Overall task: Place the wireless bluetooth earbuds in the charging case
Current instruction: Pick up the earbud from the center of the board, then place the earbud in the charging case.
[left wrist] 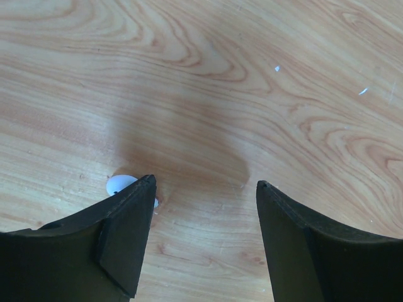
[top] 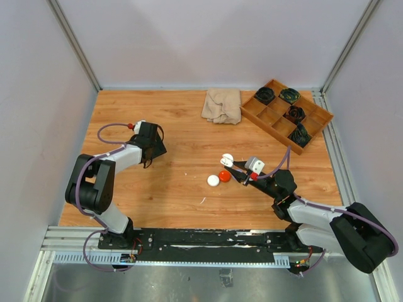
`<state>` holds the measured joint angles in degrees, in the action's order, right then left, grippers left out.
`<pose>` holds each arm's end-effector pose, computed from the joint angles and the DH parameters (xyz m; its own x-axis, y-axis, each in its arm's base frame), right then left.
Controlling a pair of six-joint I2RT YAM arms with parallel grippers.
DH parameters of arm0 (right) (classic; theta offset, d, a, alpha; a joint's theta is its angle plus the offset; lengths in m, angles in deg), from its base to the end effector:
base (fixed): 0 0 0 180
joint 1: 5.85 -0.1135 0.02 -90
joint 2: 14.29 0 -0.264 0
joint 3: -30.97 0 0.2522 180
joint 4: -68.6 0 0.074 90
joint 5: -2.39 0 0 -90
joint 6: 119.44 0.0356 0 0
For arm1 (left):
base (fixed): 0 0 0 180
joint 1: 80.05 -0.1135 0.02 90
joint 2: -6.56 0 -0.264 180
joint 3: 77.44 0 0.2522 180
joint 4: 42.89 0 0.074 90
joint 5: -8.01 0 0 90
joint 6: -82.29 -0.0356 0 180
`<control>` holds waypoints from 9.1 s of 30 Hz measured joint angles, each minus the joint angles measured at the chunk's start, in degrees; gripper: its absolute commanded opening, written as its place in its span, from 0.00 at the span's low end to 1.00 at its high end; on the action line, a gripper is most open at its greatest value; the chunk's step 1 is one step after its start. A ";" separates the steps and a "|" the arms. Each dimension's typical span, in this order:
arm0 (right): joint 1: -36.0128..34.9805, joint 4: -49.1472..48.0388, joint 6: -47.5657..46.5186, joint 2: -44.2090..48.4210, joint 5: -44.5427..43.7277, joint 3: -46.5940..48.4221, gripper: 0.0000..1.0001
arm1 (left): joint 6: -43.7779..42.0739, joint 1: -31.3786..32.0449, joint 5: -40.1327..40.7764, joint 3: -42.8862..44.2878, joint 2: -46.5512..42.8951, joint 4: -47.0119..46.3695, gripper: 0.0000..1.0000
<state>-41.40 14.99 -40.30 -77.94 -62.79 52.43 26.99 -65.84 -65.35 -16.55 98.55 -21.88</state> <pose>0.1491 0.1249 0.2017 0.3207 0.0190 -0.9470 -0.8167 0.5120 -0.2663 0.3045 -0.0666 0.1618 -0.6658 -0.3941 -0.6336 -0.3823 0.9094 -0.1638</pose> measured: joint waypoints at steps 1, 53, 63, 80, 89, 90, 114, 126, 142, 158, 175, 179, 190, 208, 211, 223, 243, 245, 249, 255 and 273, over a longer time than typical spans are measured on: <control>0.00 0.00 0.00 0.00 0.00 0.00 0.01 | 0.00 -0.09 0.00 -0.02 0.00 0.28 0.70; 0.00 2.58 -1.22 1.97 -0.85 0.00 0.01 | -21.77 -9.68 -8.02 18.93 11.65 27.85 0.39; 0.00 2.60 -1.22 1.97 -0.85 0.00 0.01 | -22.64 -10.01 -10.47 19.08 11.87 28.20 0.34; 0.00 2.99 -1.27 1.95 -0.83 0.00 0.01 | -23.15 -10.01 -12.33 19.02 11.87 28.61 0.33; 0.00 3.02 -1.27 1.97 -0.83 0.00 0.01 | -23.56 -10.01 -12.90 18.67 11.61 28.70 0.25; 0.00 3.02 -1.27 1.97 -0.81 0.00 0.01 | -23.56 -10.01 -13.00 18.60 11.56 28.70 0.24; 0.00 4.39 -1.25 1.42 0.07 0.15 0.01 | -12.52 -0.76 -21.97 5.05 -6.60 18.91 0.19; -0.07 4.26 -0.90 1.29 0.79 0.37 0.01 | -5.44 10.64 -22.40 -1.01 -21.22 6.21 0.18; -0.11 -1.25 2.23 -3.23 1.31 0.46 0.01 | -1.29 30.45 -12.46 -2.08 -24.65 -9.42 0.18; -0.11 -13.97 7.91 -9.97 1.75 1.14 0.01 | -4.35 43.10 -0.92 -2.03 -24.11 -23.50 0.17; -0.11 -15.06 8.35 -7.13 1.75 1.11 0.01 | -8.76 46.75 3.87 -2.16 -20.48 -29.92 0.17; -0.11 -14.91 8.35 -6.73 1.68 1.11 0.01 | -8.98 47.23 4.61 -2.27 -20.13 -30.18 0.17; -0.11 -14.62 8.35 -6.49 1.64 1.01 0.01 | -9.20 47.98 5.88 -3.63 -20.46 -31.58 0.17; -0.11 -14.62 8.31 -5.40 1.49 0.52 0.01 | -8.20 49.00 6.99 -4.83 -21.16 -31.58 0.35; -0.11 -14.62 8.31 -5.35 1.49 0.35 0.01 | -7.67 49.29 7.02 -4.83 -21.16 -31.54 0.37; -0.11 -14.43 8.28 -5.18 1.51 0.13 0.01 | -5.66 49.62 7.04 -4.83 -21.31 -31.12 0.40; -0.11 -14.16 7.87 -3.52 0.59 0.02 0.01 | 0.35 50.31 4.15 -4.83 -23.56 -26.73 0.44; -0.11 -14.16 7.82 -3.23 0.59 0.02 0.01 | 0.50 50.47 3.80 -4.83 -23.58 -26.71 0.44; -0.11 -13.90 7.78 -2.73 0.59 0.02 0.01 | 0.70 50.80 2.99 -4.83 -23.56 -26.67 0.45; -0.11 -13.60 7.72 -2.60 0.59 0.02 0.01 | 0.70 51.23 2.16 -4.79 -23.56 -26.62 0.45; -0.11 -13.35 7.63 -3.37 0.66 0.02 0.01 | 0.22 51.58 1.60 -0.20 -21.53 -23.17 0.57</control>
<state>-41.51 1.63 -32.67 -81.31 -62.14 52.45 27.21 -14.25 -63.75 -16.74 77.02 -45.05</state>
